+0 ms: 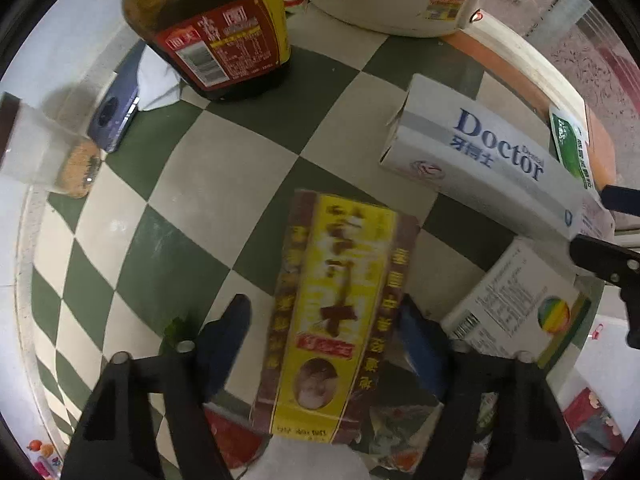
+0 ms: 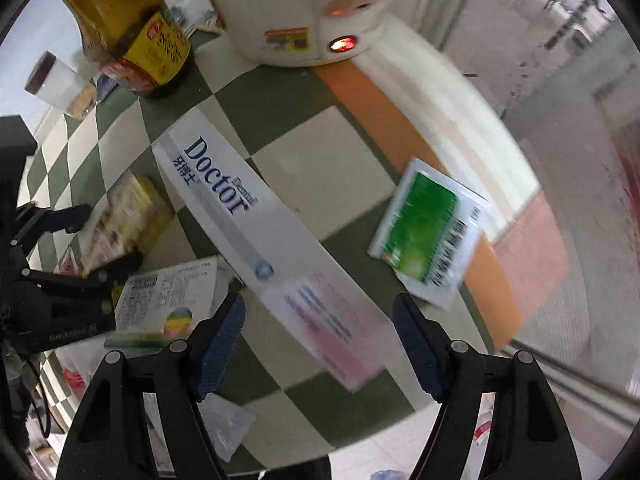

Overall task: Collect trash
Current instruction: 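Grasp the yellow-brown box with the left tool while the right tool grasps the white Doctor toothpaste box, then carry both boxes to the white bin and open both tools to drop them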

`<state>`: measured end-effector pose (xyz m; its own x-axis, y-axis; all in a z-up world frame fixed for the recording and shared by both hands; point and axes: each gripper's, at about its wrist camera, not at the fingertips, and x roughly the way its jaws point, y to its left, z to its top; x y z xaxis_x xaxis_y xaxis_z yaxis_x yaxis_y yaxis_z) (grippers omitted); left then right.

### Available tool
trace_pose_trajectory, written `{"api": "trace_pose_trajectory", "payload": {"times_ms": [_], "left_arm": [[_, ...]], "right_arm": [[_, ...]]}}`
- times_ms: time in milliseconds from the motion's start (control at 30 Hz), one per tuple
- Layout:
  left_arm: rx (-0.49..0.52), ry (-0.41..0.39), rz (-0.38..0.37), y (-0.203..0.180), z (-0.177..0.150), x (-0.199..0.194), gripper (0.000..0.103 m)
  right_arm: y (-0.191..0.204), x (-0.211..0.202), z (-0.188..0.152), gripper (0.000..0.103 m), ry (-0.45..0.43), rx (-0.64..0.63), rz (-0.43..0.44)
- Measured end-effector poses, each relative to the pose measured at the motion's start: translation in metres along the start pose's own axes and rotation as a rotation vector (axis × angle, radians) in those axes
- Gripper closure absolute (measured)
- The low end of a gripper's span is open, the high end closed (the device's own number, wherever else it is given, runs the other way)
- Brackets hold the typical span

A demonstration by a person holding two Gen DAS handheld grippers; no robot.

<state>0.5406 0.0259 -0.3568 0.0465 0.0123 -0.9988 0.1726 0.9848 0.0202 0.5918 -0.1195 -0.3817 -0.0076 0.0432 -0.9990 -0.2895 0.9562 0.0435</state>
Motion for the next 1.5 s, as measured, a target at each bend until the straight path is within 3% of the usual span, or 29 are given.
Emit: {"api": "trace_pose_trajectory", "payload": {"times_ms": [100,200,367,567,633,733,900,1033,1233,1400,1500], "left_arm": [[-0.001,-0.001,-0.027,0.004,0.000,-0.002,0.046],[-0.054,-0.009,0.007,0.013,-0.002,-0.005,0.046],[-0.249,-0.010,-0.016,0.039,-0.016,-0.010,0.046],[-0.248,-0.019,-0.010,0.029,-0.014,-0.013,0.045],[-0.245,-0.028,-0.006,0.026,-0.018,-0.013,0.046],[-0.240,-0.056,0.041,0.032,-0.030,-0.010,0.047],[-0.243,-0.137,0.121,0.028,-0.038,-0.041,0.047],[-0.261,-0.211,0.165,0.020,-0.046,-0.074,0.047],[-0.248,-0.305,0.147,-0.010,-0.057,-0.128,0.047],[-0.150,-0.372,0.111,-0.070,-0.060,-0.167,0.047],[-0.072,-0.387,0.050,-0.121,-0.059,-0.181,0.047]], "right_arm": [[0.008,0.016,0.014,0.025,0.034,-0.021,-0.009],[0.013,0.027,0.019,0.027,0.050,-0.036,-0.042],[0.002,0.033,0.015,0.035,0.069,0.142,0.017],[0.014,0.058,0.019,0.033,0.115,0.081,-0.047],[0.020,0.060,0.022,0.041,0.079,0.057,-0.081],[0.024,0.057,0.023,0.046,0.033,0.078,-0.049],[0.015,0.028,0.011,0.051,-0.073,0.110,-0.026],[0.011,0.000,-0.008,0.052,-0.145,0.151,0.002],[-0.008,-0.057,-0.049,0.053,-0.255,0.255,0.058],[-0.046,-0.094,-0.102,0.053,-0.336,0.356,0.080],[-0.082,-0.107,-0.147,0.053,-0.369,0.437,0.083]]}}
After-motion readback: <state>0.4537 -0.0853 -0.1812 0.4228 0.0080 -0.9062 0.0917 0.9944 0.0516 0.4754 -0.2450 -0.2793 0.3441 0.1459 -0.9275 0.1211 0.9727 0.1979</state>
